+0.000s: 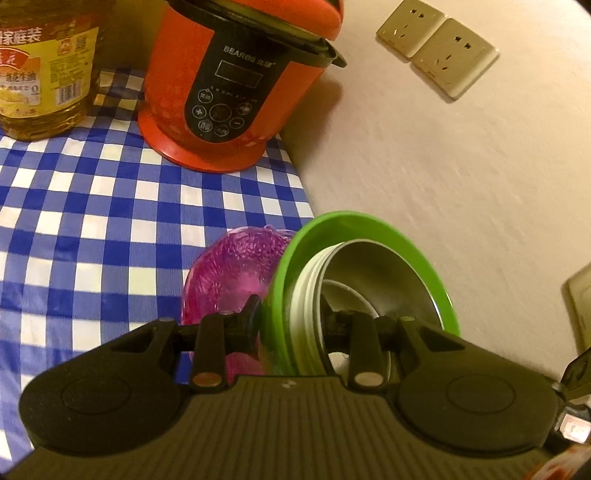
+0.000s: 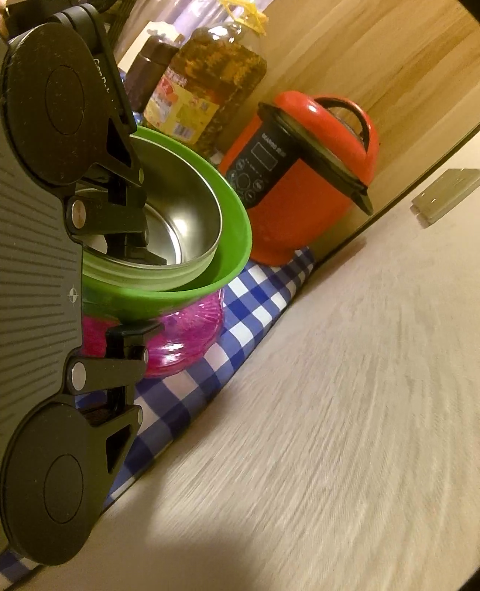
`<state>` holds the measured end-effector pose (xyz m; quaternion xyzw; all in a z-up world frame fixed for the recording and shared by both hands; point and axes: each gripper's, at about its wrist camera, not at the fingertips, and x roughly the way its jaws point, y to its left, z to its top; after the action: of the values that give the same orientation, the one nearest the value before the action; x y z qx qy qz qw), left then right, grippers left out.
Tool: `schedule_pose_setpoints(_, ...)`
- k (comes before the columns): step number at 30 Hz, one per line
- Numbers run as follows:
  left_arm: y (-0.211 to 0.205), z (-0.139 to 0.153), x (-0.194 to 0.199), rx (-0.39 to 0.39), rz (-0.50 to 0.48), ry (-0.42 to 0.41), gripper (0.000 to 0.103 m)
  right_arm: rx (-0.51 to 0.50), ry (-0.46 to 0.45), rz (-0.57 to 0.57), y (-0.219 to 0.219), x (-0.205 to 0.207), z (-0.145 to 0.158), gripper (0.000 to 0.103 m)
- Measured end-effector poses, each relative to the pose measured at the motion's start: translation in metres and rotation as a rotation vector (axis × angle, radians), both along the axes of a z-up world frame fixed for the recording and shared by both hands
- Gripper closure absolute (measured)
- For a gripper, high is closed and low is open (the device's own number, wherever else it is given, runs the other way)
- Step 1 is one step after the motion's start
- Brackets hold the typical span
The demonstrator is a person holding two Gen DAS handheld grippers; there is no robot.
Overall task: Organize plates and bowls
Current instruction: 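Lower the green bowl stack onto the pink glass dishes with both grippers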
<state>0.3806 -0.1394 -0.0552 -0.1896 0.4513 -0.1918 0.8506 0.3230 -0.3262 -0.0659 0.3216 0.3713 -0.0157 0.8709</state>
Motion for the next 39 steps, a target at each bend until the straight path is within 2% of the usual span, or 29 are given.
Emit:
schedule_pose_setpoints(10, -0.001, -0.027, 0.028, 0.008, 0.011, 0.012, 0.077, -0.031, 0.009, 0.030, 0.000, 0.031, -0.025, 0.074)
schedule_pose_setpoints(17, -0.005, -0.038, 0.032, 0.053, 0.005, -0.003, 0.077, -0.050, 0.007, 0.053, 0.003, 0.042, -0.043, 0.074)
schedule_pose_setpoints(29, -0.008, -0.050, 0.039, 0.106, -0.019, -0.022, 0.080, -0.059, 0.009, 0.061, 0.004, 0.048, -0.061, 0.074)
schedule_pose_setpoints(39, -0.011, -0.049, 0.037, 0.123, -0.038, -0.043, 0.080, -0.068, 0.004, 0.053, 0.003, 0.048, -0.062, 0.074)
